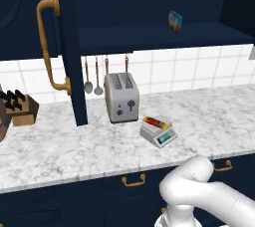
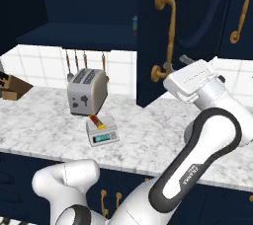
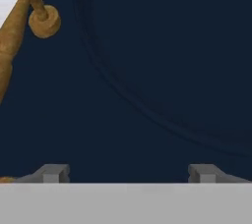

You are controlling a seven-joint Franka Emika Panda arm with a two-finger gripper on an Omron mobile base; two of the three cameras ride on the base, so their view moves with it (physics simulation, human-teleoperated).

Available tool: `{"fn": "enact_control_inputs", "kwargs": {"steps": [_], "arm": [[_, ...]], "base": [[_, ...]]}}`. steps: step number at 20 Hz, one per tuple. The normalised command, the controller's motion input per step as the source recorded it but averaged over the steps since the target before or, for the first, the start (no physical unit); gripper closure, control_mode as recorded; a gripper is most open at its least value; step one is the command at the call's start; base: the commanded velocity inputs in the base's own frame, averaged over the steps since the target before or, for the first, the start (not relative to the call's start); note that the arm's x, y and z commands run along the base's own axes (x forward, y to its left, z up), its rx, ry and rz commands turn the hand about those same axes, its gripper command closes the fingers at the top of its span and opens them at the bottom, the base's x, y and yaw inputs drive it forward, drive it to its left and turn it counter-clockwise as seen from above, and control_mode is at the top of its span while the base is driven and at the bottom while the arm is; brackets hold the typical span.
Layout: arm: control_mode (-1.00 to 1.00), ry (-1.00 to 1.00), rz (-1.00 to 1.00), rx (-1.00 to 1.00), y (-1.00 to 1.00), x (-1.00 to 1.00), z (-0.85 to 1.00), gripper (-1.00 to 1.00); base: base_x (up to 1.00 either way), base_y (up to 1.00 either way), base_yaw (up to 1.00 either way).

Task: Pick the bar and place it on the digital scale for weighing, and close the cabinet.

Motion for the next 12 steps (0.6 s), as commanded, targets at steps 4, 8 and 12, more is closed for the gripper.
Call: {"fn": "enact_control_inputs", "kwargs": {"steps": [4, 8, 12], "arm": [[-1.0, 0.0, -0.27, -0.26, 1.0, 0.58, 0.26, -1.0], [-1.0, 0.0, -0.2, -0.11, 0.77, 0.91, -0.05, -1.0], [-1.0, 0.02, -0.07, 0.0, 0.37, 1.0, -0.19, -1.0]], "base": [[0.0, 0.0, 0.0], [0.0, 0.0, 0.0], [0.0, 0.0, 0.0]]}}
